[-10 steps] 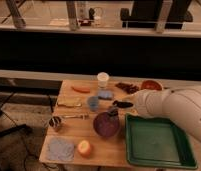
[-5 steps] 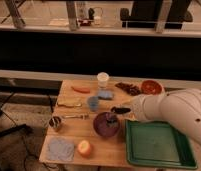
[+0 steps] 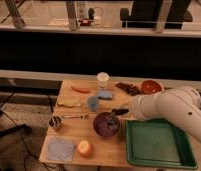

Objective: Wipe purple bowl with brush

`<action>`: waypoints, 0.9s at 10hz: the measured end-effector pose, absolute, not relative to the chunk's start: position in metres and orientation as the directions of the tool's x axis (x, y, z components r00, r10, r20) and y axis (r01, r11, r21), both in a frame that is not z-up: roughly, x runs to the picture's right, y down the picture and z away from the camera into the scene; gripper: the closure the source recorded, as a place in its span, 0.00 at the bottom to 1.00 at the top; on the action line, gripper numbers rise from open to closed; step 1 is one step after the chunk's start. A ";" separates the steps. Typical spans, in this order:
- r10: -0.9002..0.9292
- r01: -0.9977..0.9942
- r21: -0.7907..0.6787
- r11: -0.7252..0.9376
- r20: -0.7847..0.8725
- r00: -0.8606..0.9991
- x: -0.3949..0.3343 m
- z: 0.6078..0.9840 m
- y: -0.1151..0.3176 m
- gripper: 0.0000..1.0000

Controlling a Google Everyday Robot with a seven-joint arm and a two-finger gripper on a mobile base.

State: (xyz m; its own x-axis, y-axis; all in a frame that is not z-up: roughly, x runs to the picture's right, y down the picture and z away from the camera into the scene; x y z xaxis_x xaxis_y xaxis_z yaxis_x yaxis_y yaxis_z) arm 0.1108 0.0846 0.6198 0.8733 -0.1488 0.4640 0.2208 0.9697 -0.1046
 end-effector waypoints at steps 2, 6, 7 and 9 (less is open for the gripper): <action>-0.138 0.221 -0.123 0.967 0.475 0.869 0.107 0.627 0.085 1.00; -0.134 0.234 -0.148 0.961 0.491 0.861 0.100 0.640 0.086 1.00; -0.135 0.236 -0.149 0.960 0.492 0.860 0.099 0.642 0.085 1.00; -0.137 0.241 -0.153 0.958 0.496 0.857 0.098 0.647 0.083 1.00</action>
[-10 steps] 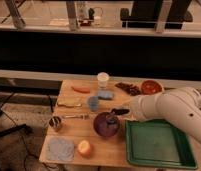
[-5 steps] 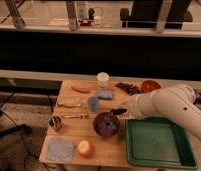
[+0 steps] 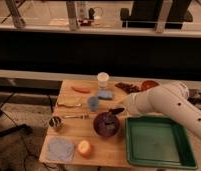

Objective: Wipe purple bowl with brush

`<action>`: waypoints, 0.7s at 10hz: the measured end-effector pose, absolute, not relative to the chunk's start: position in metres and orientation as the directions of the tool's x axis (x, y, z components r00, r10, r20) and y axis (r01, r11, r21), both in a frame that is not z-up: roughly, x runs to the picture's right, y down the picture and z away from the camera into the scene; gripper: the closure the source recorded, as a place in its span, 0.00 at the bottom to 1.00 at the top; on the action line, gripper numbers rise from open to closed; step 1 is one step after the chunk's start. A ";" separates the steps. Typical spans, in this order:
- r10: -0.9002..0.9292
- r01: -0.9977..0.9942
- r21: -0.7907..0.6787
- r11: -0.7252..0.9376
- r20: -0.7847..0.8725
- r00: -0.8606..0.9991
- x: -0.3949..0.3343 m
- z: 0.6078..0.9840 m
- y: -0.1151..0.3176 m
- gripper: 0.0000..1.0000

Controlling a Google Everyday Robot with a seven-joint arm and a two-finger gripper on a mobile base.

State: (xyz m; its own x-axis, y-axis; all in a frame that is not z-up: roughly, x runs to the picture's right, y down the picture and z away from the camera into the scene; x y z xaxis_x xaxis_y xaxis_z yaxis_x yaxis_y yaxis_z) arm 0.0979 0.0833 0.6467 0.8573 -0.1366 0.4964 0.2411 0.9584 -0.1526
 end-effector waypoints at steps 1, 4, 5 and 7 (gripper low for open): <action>-0.145 0.251 -0.150 0.956 0.501 0.853 0.095 0.648 0.082 1.00; -0.177 0.280 -0.132 0.951 0.511 0.841 0.083 0.651 0.078 1.00; -0.190 0.292 -0.124 0.948 0.514 0.836 0.077 0.651 0.077 1.00; -0.229 0.328 -0.101 0.939 0.528 0.818 0.059 0.652 0.074 1.00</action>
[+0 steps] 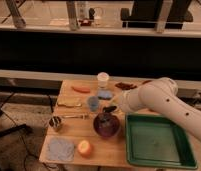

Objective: Wipe purple bowl with brush

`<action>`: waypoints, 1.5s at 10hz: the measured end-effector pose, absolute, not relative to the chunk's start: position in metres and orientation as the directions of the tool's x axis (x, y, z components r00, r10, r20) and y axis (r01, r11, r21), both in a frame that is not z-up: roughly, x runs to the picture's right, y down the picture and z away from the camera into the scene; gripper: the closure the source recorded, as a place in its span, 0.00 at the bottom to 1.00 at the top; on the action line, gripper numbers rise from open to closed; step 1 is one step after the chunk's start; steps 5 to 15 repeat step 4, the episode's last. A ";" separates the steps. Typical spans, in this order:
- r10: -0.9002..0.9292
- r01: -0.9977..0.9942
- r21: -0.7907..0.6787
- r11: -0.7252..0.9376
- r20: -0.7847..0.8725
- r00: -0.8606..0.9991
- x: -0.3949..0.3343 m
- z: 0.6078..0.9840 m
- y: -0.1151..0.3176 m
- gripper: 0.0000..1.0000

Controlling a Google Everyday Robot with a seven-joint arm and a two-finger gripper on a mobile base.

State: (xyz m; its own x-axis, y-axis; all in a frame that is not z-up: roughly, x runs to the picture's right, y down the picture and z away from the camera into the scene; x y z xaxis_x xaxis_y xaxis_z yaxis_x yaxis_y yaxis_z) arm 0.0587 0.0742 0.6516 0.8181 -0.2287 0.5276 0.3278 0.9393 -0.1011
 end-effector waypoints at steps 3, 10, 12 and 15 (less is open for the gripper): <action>-0.265 0.363 -0.081 0.928 0.542 0.797 0.041 0.653 0.072 1.00; -0.265 0.366 -0.083 0.927 0.545 0.796 0.040 0.653 0.073 1.00; -0.265 0.366 -0.083 0.927 0.545 0.796 0.040 0.653 0.073 1.00; -0.265 0.366 -0.083 0.927 0.545 0.796 0.040 0.653 0.073 1.00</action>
